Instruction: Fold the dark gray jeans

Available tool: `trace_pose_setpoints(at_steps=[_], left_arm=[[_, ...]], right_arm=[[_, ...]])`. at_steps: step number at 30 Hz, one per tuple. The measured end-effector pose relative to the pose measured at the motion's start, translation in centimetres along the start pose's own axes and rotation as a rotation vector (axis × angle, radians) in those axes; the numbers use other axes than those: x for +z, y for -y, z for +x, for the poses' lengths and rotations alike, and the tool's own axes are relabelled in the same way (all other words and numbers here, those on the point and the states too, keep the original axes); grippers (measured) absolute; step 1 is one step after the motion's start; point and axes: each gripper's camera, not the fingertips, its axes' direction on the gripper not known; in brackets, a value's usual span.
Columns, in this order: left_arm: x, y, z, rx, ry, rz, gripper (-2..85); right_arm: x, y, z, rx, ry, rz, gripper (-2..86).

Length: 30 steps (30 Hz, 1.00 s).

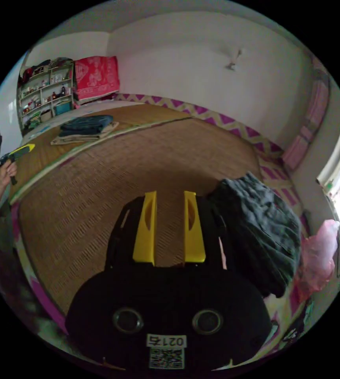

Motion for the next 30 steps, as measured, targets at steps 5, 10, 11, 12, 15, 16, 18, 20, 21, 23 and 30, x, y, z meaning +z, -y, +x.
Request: trace_pose_setpoints(at_steps=[5,10,11,12,15,16,18,20,21,23,30], left_arm=[[1.1,-2.5,8.1,0.074,-0.059,-0.111,1.5],[1.3,-4.0,12.6,0.032,-0.107,-0.12,-0.8],[1.2,-4.4,13.4,0.034,-0.117,-0.119,-0.9],[1.1,-4.6,13.7,0.033,-0.116,-0.118,-0.9],[0.9,-5.5,14.8,0.029,-0.111,-0.122,-1.0],[0.7,-5.8,15.1,0.025,-0.117,-0.122,-1.0],[0.4,-6.3,15.4,0.029,-0.112,-0.121,-1.0],[-0.1,-6.9,15.6,0.038,-0.091,-0.112,-1.0],[-0.2,-7.1,15.6,0.038,-0.083,-0.11,-1.0],[-0.4,-7.7,15.2,0.014,-0.074,-0.111,-1.0],[-0.8,-9.7,13.6,-0.068,-0.109,-0.135,-1.0]], right_arm=[[-0.5,-2.4,2.3,-0.089,-0.239,0.023,13.3],[3.4,-1.1,1.7,-0.229,-0.325,-0.116,15.7],[4.5,-0.7,1.6,-0.251,-0.356,-0.152,15.8],[5.0,-0.6,1.5,-0.263,-0.361,-0.167,15.5],[7.5,0.1,1.4,-0.314,-0.403,-0.243,13.4],[8.4,0.3,1.4,-0.327,-0.446,-0.263,12.3],[9.3,0.5,1.6,-0.341,-0.463,-0.288,11.3],[9.4,0.8,2.5,-0.298,-0.425,-0.292,9.7],[9.2,0.9,2.8,-0.275,-0.405,-0.296,8.9],[7.5,2.1,4.8,-0.128,-0.309,-0.296,5.7],[-2.9,4.4,10.8,0.147,-0.183,-0.11,-0.6]])
